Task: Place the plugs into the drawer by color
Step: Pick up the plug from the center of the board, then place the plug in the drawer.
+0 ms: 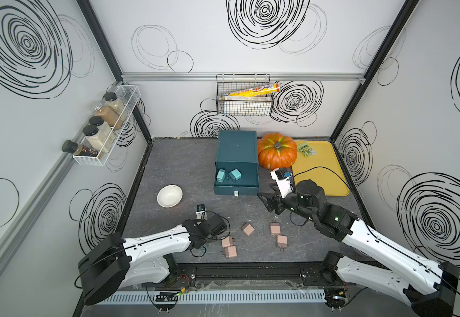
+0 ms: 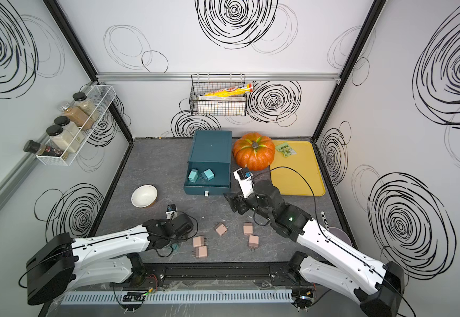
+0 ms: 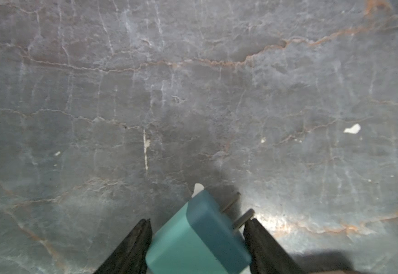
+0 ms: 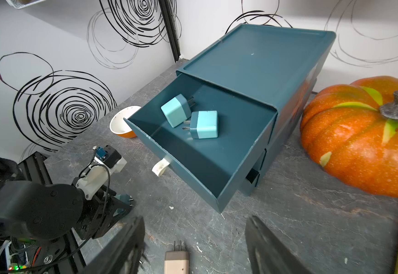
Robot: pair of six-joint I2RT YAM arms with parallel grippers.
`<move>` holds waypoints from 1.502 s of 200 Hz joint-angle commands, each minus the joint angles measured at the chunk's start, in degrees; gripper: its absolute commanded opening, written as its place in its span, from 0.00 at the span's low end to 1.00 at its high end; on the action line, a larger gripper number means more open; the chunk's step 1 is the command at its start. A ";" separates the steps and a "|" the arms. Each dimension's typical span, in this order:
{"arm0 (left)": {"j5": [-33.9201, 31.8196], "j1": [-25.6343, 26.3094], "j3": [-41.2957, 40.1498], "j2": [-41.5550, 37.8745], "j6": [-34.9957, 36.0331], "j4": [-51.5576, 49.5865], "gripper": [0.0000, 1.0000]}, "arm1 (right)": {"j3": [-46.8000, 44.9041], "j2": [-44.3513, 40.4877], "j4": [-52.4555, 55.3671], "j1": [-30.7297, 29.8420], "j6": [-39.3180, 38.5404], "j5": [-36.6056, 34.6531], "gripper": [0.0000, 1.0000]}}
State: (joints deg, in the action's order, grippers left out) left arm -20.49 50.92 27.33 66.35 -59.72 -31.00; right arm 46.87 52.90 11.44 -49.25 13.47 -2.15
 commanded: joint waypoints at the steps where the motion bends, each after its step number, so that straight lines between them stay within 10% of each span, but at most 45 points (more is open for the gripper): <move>1: 0.59 -2.11 -1.24 -0.76 3.41 2.51 0.65 | -0.12 0.44 -1.13 0.21 -0.03 -1.16 0.72; 153: -1.09 -7.76 6.37 -12.47 9.88 -0.32 0.46 | -1.92 -2.17 -2.95 0.31 0.66 -5.88 0.72; 214: -15.16 -9.17 21.89 -12.56 6.60 -16.15 0.46 | -4.39 -6.96 -5.47 0.31 1.12 -9.01 0.72; 300: -4.29 -3.90 51.20 5.39 25.92 -9.43 0.46 | -4.40 -5.49 -5.44 0.27 1.46 -10.21 0.71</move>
State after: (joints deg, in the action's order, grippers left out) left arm -26.89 43.29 73.47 63.75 -41.25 -43.42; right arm 42.92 48.49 7.27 -49.15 14.17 -10.72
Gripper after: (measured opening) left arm 0.644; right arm 0.714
